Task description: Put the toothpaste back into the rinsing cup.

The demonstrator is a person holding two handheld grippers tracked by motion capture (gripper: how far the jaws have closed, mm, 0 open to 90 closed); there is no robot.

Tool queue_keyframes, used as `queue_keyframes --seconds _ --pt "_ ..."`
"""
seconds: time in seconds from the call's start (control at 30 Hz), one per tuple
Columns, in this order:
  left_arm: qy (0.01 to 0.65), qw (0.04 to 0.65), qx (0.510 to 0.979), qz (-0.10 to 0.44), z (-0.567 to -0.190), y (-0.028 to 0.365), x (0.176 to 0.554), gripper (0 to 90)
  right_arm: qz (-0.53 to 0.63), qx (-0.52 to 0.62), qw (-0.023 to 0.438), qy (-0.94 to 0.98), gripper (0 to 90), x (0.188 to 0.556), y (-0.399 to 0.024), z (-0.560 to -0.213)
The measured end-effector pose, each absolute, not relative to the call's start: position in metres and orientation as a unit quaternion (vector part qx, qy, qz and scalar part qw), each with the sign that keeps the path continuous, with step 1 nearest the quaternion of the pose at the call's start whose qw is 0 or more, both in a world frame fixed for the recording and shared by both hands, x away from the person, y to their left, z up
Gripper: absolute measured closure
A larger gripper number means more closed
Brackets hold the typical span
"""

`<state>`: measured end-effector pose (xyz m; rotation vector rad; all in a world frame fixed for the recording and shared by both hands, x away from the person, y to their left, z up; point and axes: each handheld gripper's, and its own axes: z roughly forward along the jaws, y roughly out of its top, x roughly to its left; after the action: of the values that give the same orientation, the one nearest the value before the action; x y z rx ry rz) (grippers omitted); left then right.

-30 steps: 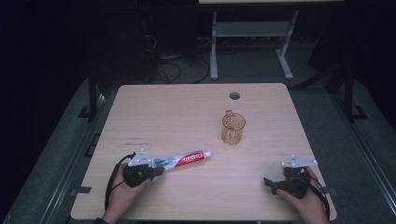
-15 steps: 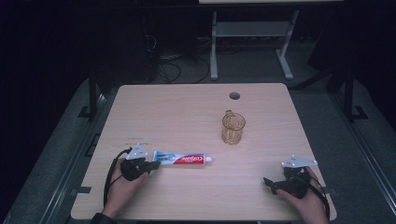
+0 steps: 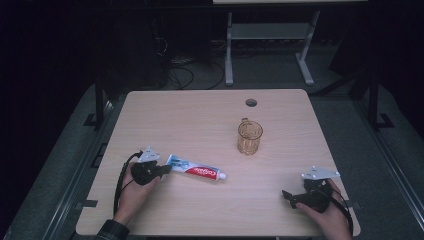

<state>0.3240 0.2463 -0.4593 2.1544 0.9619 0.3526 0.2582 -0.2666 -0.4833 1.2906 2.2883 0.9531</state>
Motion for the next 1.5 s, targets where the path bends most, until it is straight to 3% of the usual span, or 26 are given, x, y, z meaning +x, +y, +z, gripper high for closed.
queue_keyframes --seconds 0.5,0.87,1.5 --pt "0.390 0.378 0.827 0.146 -0.458 0.240 0.354 90.0 0.336 0.454 0.172 0.807 0.0 0.258 -0.267 -0.483" --pt "0.378 0.390 0.828 0.141 -0.442 0.234 0.349 90.0 0.336 0.454 0.172 0.807 0.0 0.258 -0.266 -0.483" --pt "0.334 0.412 0.841 0.109 -0.426 0.179 0.347 90.0 0.336 0.454 0.172 0.807 0.0 0.258 -0.266 -0.483"
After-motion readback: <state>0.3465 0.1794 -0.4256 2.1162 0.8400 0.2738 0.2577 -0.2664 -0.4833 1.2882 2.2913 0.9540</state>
